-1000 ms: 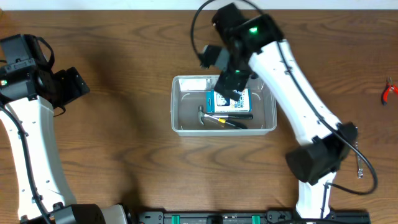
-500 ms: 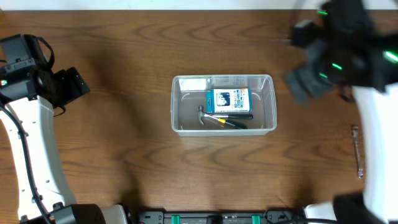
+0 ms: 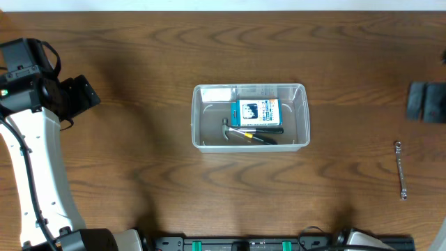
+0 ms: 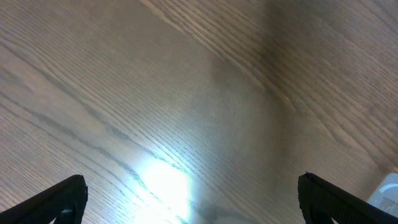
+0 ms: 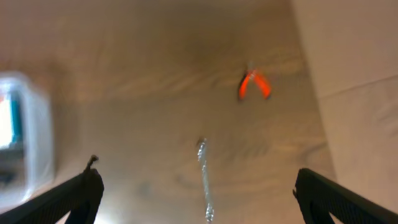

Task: Pack container
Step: 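Raise the right gripper and move it right toward the red pliers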

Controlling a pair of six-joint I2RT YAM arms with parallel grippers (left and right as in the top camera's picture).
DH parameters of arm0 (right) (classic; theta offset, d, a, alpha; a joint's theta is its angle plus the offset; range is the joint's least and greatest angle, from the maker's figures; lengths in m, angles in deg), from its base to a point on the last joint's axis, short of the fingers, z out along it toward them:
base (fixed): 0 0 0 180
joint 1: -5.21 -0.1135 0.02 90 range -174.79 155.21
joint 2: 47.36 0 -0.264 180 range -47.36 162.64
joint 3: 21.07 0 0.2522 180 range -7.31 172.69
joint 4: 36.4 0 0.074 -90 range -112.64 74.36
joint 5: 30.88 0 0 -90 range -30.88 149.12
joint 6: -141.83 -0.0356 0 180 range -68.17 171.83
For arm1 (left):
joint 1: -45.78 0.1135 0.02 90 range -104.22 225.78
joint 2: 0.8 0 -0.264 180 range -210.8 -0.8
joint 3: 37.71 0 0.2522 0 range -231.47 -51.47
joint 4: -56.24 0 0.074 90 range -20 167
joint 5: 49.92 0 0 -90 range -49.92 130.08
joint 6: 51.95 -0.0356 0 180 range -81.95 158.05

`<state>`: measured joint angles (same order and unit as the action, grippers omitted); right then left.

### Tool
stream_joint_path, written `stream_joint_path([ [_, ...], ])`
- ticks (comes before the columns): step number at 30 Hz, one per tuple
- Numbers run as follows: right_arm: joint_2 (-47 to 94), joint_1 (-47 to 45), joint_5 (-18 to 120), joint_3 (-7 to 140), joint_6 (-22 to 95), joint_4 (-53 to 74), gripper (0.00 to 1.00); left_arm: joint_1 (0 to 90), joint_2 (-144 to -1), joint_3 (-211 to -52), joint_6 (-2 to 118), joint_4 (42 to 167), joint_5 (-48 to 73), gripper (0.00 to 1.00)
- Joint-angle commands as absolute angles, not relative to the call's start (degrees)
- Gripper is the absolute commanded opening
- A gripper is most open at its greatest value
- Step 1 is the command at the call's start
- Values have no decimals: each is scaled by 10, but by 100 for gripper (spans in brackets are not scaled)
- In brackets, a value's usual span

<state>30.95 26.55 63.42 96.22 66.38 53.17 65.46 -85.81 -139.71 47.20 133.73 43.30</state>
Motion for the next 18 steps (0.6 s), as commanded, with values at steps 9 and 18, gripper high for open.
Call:
stream_joint_path([
  [9, 575, 366, 557, 1066, 603, 515, 99, 656, -854, -1406, 469, 1338, 438, 98],
  [18, 783, 385, 541, 1263, 579, 551, 99, 656, -854, -1406, 469, 1338, 438, 98],
])
